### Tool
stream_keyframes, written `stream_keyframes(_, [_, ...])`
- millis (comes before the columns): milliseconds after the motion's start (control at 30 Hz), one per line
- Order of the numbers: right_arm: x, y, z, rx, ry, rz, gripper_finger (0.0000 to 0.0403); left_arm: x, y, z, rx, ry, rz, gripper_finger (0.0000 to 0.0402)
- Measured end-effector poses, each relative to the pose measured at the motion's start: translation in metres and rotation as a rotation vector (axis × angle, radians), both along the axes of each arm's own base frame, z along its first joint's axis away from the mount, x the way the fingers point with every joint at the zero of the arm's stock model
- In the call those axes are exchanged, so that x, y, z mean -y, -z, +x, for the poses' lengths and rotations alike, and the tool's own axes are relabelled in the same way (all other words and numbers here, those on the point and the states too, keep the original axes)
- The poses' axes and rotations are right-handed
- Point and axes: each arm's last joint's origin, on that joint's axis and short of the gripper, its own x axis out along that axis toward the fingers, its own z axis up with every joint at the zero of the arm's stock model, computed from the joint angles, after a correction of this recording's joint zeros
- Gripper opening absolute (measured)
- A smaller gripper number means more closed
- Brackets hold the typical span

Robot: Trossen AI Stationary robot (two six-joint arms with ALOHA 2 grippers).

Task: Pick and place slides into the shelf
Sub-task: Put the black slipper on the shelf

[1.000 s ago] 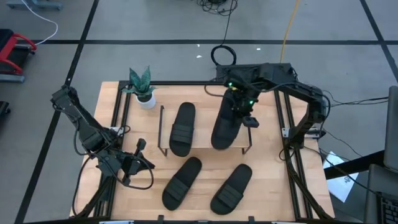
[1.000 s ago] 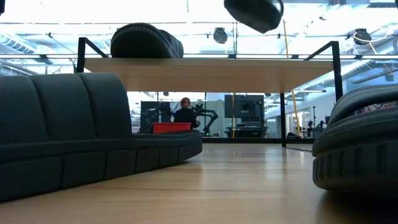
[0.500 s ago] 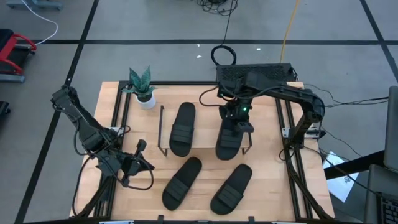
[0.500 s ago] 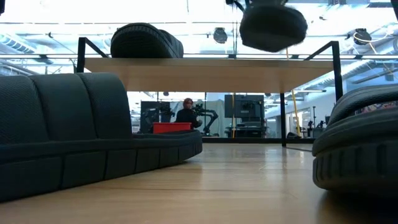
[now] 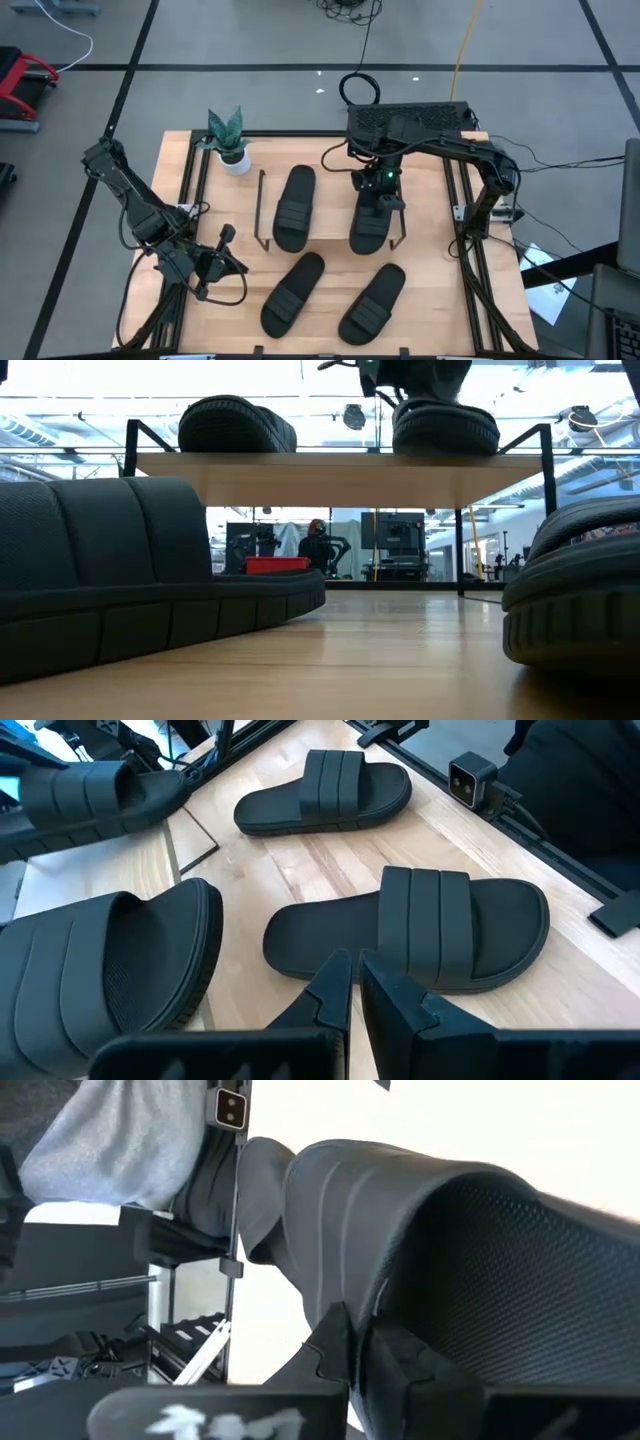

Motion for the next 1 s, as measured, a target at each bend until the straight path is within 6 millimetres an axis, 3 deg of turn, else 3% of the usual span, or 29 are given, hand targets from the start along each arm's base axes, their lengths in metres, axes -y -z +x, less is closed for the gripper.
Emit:
stream_keyframes(300, [0.001, 0.008, -0.001, -0.020, -0.010, 0.005, 0.0002, 0.000, 0.000, 0.000, 0.000, -0.001, 0.000, 0.0026])
stream_keyframes(433, [0.003, 0.010, -0.002, -0.045, -0.019, -0.082, 0.0009, 0.000, 0.000, 0.000, -0.002, -0.004, -0.005, 0.0026])
stream_keyframes(800, [0.011, 0.009, 0.000, -0.048, 0.021, -0.285, 0.0122, 0.000, 0.000, 0.000, -0.005, -0.013, -0.019, 0.0026])
stream_keyframes(1000, [0.010, 0.000, -0.005, -0.004, 0.029, -0.311, 0.0160, 0.000, 0.000, 0.000, -0.006, -0.013, -0.020, 0.0026])
